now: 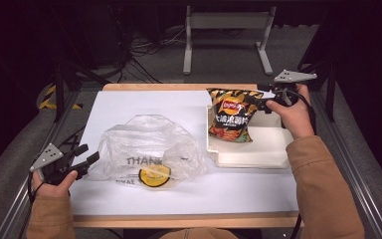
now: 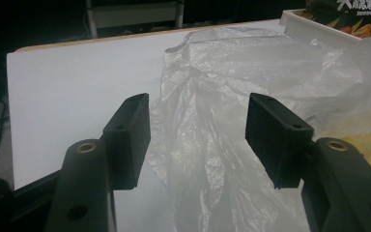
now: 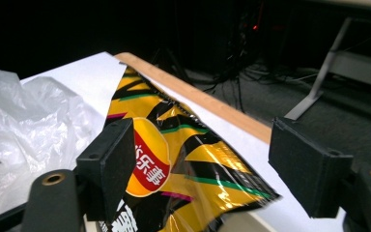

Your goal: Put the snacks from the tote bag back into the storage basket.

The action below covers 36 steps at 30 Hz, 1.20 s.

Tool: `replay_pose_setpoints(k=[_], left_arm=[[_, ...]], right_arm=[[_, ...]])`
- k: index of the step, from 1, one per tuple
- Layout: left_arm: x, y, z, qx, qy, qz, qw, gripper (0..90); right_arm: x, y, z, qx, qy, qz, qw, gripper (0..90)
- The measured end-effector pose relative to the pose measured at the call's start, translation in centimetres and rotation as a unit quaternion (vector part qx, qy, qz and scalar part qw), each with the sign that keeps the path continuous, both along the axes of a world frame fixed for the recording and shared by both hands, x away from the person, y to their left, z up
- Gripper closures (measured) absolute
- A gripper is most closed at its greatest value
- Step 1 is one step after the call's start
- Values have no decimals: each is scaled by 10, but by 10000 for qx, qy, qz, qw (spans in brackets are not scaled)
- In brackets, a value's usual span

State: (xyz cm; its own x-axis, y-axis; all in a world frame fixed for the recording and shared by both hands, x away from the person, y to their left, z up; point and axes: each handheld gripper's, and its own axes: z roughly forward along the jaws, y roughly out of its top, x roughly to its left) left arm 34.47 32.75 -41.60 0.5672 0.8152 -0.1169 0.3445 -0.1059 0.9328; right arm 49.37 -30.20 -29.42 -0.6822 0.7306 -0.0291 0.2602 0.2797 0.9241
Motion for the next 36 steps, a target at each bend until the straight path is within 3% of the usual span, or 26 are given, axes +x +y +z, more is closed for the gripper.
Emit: replay_pose_setpoints(k=[6, 17, 20, 28, 36], left_arm=[[-1, -1, 2, -17, 16, -36, 10000, 417], [-8, -7, 13, 119, -6, -190, 9997, 401], [-9, -7, 13, 73, 35, -234, 9997, 394], [-16, -8, 18, -19, 157, -555, 9983, 378], [-22, -10, 20, 16, 259, -679, 9974, 379]], right_arm=[[-15, -12, 11, 141, -171, -91, 9997, 219], [-65, -23, 27, 174, -382, 212, 9989, 197], [-79, -25, 28, 188, -414, 294, 9985, 195], [-115, -28, 25, 188, -571, 575, 9965, 187], [-133, -31, 6, 245, -502, 738, 9957, 183]])
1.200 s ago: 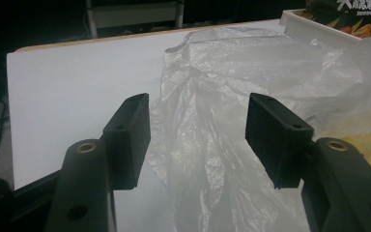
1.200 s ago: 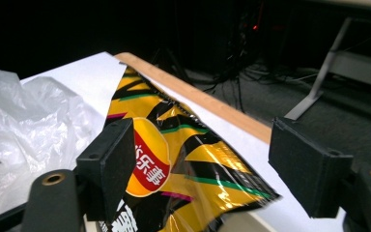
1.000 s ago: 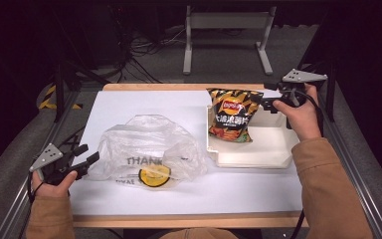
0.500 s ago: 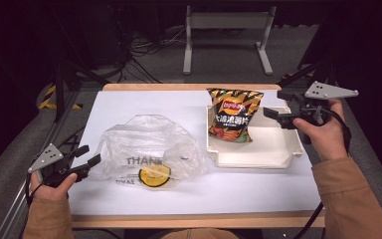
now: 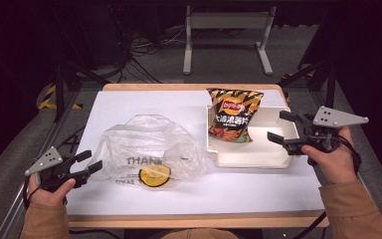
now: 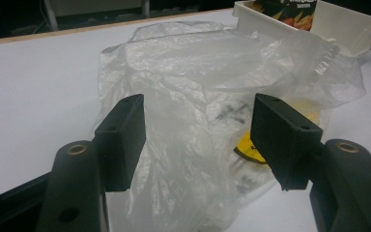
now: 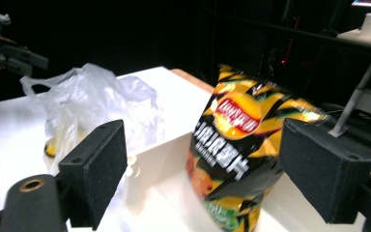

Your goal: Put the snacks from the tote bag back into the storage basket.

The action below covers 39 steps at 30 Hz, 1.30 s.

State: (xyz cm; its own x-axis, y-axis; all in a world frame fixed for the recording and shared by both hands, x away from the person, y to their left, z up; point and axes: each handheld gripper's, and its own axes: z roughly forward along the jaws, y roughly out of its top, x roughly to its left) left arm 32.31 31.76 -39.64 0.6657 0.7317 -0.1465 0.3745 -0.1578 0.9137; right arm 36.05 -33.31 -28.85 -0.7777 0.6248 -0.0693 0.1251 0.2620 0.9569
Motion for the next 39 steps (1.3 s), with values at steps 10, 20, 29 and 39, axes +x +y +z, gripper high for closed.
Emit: replay_pose_setpoints(k=[10, 20, 29, 39], left_arm=[[-3, 4, -2, -176, -64, -96, 9998, 379], [-3, 3, -2, -157, -65, -132, 9998, 381], [-4, 4, -2, -135, -142, -234, 9995, 381], [-2, 2, -10, -94, -94, -352, 9993, 381]], right_arm=[[-22, -2, -34, 118, -38, -10, 9999, 178], [-24, 2, -74, -14, 144, -334, 9993, 175], [-24, 6, -103, -181, 328, -758, 9964, 176], [-23, 0, -130, 64, 432, -977, 9943, 186]])
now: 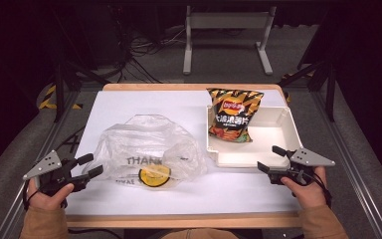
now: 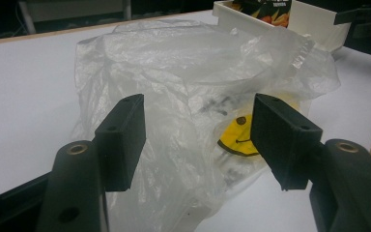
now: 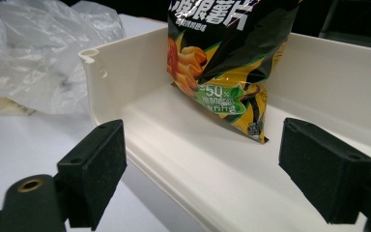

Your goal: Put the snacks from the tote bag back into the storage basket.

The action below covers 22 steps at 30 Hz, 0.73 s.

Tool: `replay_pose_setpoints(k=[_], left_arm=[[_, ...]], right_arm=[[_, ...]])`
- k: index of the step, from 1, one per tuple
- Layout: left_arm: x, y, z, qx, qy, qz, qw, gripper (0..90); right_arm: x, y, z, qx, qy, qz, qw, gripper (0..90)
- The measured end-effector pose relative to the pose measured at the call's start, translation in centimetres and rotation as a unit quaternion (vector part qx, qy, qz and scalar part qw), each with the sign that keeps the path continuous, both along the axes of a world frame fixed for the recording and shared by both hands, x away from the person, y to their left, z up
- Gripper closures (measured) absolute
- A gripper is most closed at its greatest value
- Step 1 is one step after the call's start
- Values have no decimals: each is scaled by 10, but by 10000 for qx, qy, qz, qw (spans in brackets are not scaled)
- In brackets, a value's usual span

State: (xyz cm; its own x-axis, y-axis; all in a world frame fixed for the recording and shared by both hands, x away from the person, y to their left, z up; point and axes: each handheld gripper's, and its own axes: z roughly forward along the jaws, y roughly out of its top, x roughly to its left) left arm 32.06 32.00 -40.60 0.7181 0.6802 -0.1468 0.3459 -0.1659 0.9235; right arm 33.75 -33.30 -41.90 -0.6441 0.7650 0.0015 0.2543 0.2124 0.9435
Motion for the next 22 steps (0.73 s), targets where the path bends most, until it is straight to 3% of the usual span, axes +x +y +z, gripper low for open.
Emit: replay_pose_setpoints(k=[2, 8, 11, 22], left_arm=[[0, -1, -2, 46, -6, -3, 10000, 384], [1, 0, -6, 81, 53, -1, 10000, 385], [4, 0, -8, 128, 70, 31, 9999, 384], [6, 2, -14, 78, 158, 88, 9998, 382]], right_arm=[[-1, -1, -6, 247, 19, 18, 9997, 191], [-1, 1, -17, -130, 108, -128, 9998, 203], [-1, 2, -16, -246, -6, -275, 9993, 221], [1, 0, -14, -74, -2, -258, 9996, 214]])
